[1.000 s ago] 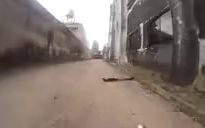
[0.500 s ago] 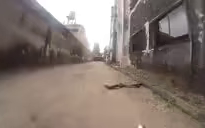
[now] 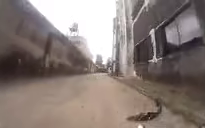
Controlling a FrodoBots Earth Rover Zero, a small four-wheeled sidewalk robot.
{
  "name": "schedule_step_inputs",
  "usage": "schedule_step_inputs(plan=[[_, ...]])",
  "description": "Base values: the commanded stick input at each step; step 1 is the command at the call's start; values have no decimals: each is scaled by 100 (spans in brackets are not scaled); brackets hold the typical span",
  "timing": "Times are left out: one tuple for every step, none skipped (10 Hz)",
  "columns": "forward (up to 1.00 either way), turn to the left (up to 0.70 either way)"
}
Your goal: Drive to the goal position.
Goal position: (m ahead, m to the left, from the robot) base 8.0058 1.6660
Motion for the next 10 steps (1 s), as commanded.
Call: schedule_step_inputs(plan=[[100, 0], [100, 0], [100, 0], [100, 0], [100, -11], [100, -27], [100, -27], [100, -14], [100, 0], [100, 0]])
